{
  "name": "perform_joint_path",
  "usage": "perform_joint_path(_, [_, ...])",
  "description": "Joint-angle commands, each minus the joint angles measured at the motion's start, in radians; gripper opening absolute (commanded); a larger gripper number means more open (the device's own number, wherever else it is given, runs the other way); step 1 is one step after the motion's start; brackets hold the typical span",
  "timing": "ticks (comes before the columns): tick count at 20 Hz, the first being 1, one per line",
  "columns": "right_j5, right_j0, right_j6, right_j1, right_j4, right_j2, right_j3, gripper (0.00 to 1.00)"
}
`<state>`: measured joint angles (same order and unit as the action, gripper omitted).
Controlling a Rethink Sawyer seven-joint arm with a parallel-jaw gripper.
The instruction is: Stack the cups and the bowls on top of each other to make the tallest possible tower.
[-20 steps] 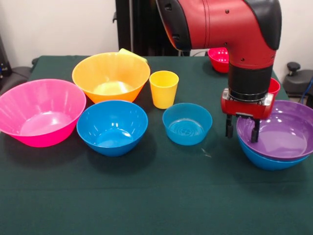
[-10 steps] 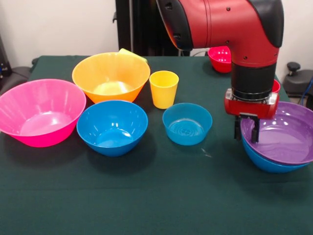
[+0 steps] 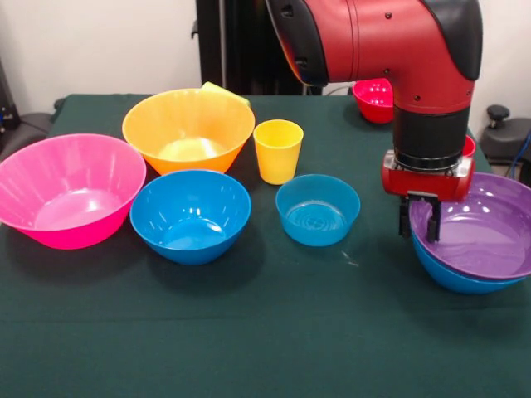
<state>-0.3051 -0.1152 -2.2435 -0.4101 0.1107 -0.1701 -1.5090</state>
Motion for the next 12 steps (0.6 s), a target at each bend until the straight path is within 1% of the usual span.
perform_joint_path(1, [-0.005,0.002,0.059,0.081,0.094,-0.054,-0.005,0.0])
perform_joint_path(5, [-0.041,-0.004,0.085,0.067,0.11,-0.034,-0.005,0.0])
perform_joint_path(12, [-0.082,-0.054,0.14,0.053,0.145,-0.031,0.002,0.0])
